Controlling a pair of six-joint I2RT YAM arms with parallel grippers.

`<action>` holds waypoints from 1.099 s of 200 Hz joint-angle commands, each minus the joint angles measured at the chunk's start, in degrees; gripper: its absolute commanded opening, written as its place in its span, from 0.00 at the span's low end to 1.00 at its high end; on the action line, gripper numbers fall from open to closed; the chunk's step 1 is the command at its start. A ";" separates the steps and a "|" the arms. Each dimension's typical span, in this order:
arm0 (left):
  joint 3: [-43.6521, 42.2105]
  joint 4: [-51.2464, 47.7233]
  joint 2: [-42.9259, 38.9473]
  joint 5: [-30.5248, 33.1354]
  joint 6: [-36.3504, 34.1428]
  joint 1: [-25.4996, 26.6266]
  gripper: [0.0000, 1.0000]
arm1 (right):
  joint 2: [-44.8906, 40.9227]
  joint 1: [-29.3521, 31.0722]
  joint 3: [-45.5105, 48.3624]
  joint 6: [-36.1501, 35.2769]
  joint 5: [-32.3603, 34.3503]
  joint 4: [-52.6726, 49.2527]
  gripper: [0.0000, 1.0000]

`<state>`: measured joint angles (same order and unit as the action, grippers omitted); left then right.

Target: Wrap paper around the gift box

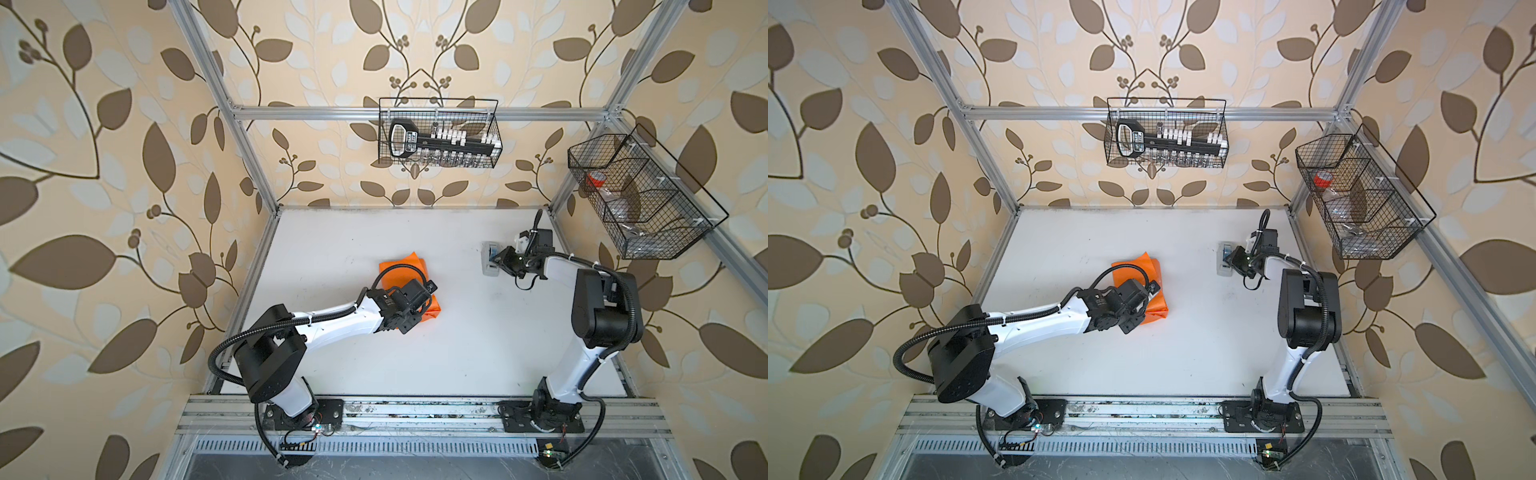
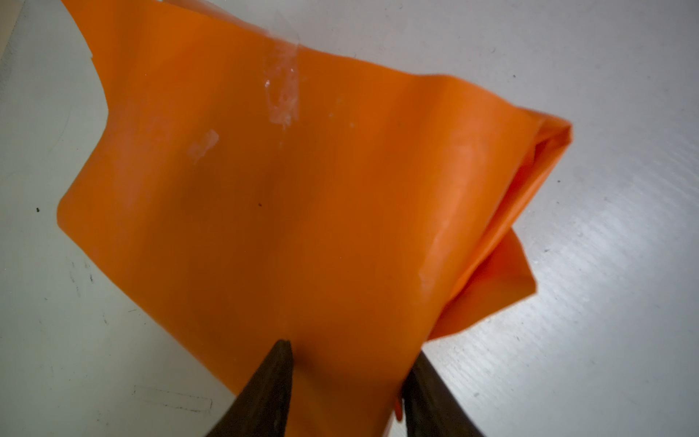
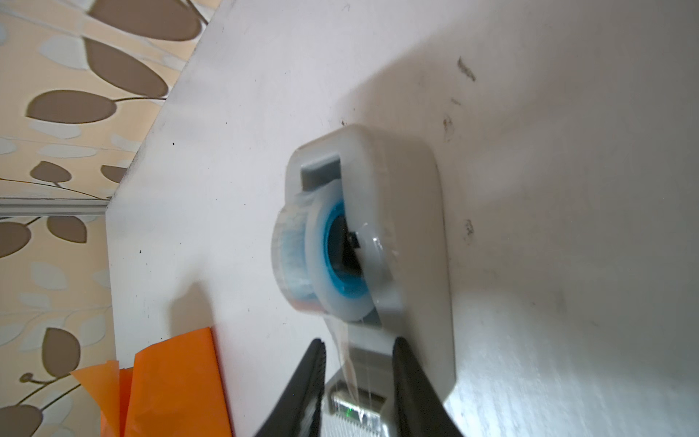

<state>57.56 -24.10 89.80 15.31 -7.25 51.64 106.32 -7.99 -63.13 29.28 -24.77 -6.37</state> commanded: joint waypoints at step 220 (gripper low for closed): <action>0.01 -1.75 1.43 -2.74 1.53 -0.84 0.46 | 3.07 -4.17 6.08 21.94 -19.16 23.05 0.00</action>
<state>57.56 -24.10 89.80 15.22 -7.22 51.64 108.97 -11.64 -57.71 45.91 -38.83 9.67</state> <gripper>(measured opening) 0.459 0.047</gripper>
